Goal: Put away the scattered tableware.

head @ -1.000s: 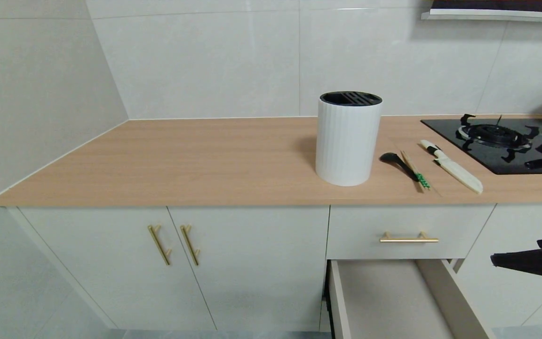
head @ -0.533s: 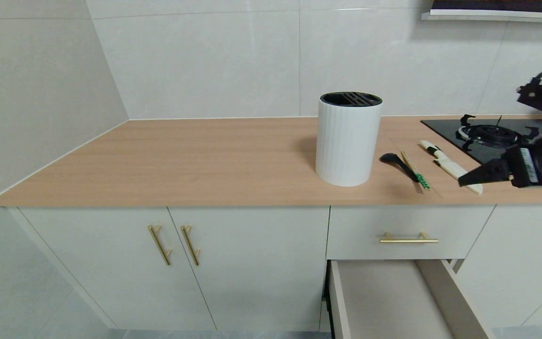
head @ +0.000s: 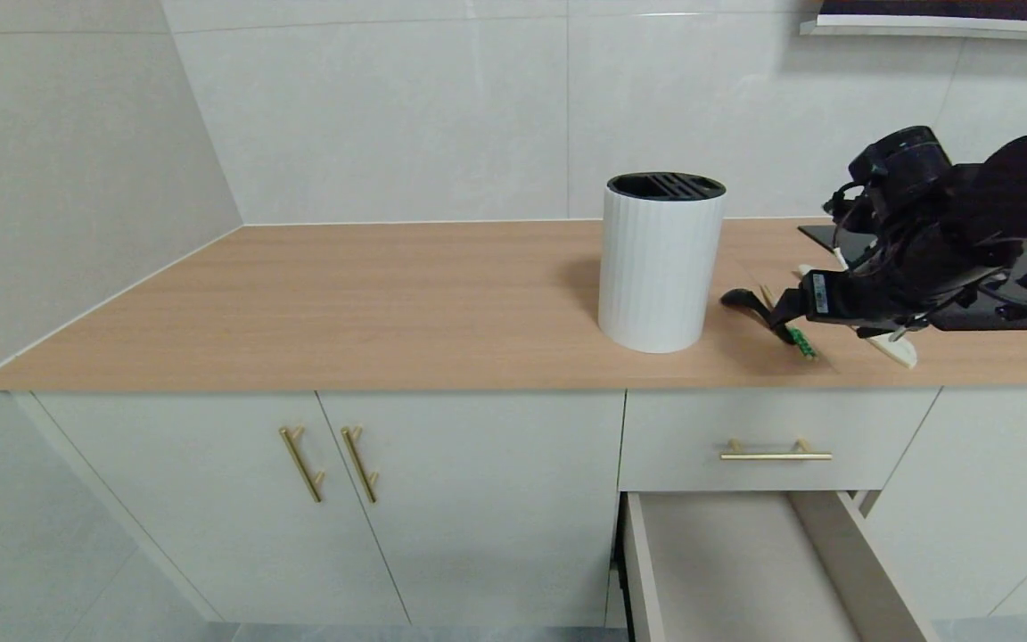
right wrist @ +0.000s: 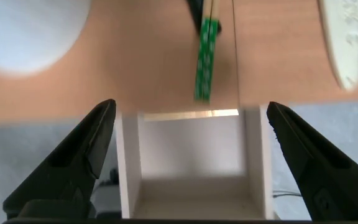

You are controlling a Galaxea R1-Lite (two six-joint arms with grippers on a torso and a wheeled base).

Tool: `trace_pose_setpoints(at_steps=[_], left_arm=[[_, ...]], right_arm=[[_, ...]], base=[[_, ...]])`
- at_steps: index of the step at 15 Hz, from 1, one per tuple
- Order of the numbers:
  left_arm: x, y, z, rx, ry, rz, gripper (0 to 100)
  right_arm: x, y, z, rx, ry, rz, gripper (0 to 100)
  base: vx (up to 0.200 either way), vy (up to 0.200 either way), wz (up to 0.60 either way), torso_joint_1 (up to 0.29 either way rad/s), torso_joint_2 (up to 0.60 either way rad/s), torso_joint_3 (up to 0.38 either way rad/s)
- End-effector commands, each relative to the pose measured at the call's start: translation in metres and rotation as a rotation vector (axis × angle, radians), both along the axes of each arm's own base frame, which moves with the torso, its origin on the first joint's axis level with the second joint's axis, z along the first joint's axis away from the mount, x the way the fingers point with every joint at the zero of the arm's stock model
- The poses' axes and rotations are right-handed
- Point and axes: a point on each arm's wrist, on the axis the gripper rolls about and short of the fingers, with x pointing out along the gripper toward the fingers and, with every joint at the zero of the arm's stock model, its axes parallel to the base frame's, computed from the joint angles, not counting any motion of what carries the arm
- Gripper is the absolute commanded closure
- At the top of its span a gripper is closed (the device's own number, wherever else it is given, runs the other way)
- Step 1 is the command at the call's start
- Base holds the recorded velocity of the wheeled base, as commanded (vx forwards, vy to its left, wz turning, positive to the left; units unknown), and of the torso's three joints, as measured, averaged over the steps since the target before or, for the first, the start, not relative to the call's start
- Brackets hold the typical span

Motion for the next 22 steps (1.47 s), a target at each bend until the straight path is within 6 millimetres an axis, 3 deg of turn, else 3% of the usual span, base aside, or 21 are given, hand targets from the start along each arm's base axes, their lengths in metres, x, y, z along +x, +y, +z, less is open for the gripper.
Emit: trace_pose_setpoints(at_steps=[1, 3, 9, 10, 15, 18, 20, 21, 22], left_arm=[[0.0, 0.0, 0.0, 0.0, 0.0, 0.001, 0], [0.0, 0.0, 0.0, 0.0, 0.0, 0.001, 0], [0.0, 0.0, 0.0, 0.0, 0.0, 0.001, 0], [0.0, 0.0, 0.0, 0.0, 0.0, 0.001, 0], [0.0, 0.0, 0.0, 0.0, 0.0, 0.001, 0], [0.0, 0.0, 0.0, 0.0, 0.0, 0.001, 0], [0.0, 0.0, 0.0, 0.0, 0.0, 0.001, 0], [0.0, 0.0, 0.0, 0.0, 0.0, 0.001, 0], [0.0, 0.0, 0.0, 0.0, 0.0, 0.001, 0]], right_arm=[[0.026, 0.001, -0.028, -0.016, 0.038, -0.027, 0], [0.039, -0.003, -0.04, -0.044, 0.028, -0.077, 0], [0.042, -0.004, -0.042, -0.042, 0.022, -0.082, 0], [0.042, -0.005, -0.043, -0.039, 0.023, -0.086, 100], [0.043, -0.004, -0.045, -0.035, 0.029, -0.086, 100], [0.033, -0.007, -0.029, -0.028, 0.004, -0.089, 100], [0.01, -0.01, -0.005, -0.013, 0.002, -0.098, 100], [-0.023, -0.016, 0.025, 0.031, 0.017, -0.07, 100], [-0.036, -0.017, 0.034, 0.052, 0.025, -0.052, 100]], base=[[0.0, 0.0, 0.0, 0.0, 0.0, 0.0], [0.0, 0.0, 0.0, 0.0, 0.0, 0.0], [0.0, 0.0, 0.0, 0.0, 0.0, 0.0], [0.0, 0.0, 0.0, 0.0, 0.0, 0.0], [0.0, 0.0, 0.0, 0.0, 0.0, 0.0], [0.0, 0.0, 0.0, 0.0, 0.0, 0.0], [0.0, 0.0, 0.0, 0.0, 0.0, 0.0], [0.0, 0.0, 0.0, 0.0, 0.0, 0.0], [0.0, 0.0, 0.0, 0.0, 0.0, 0.0]])
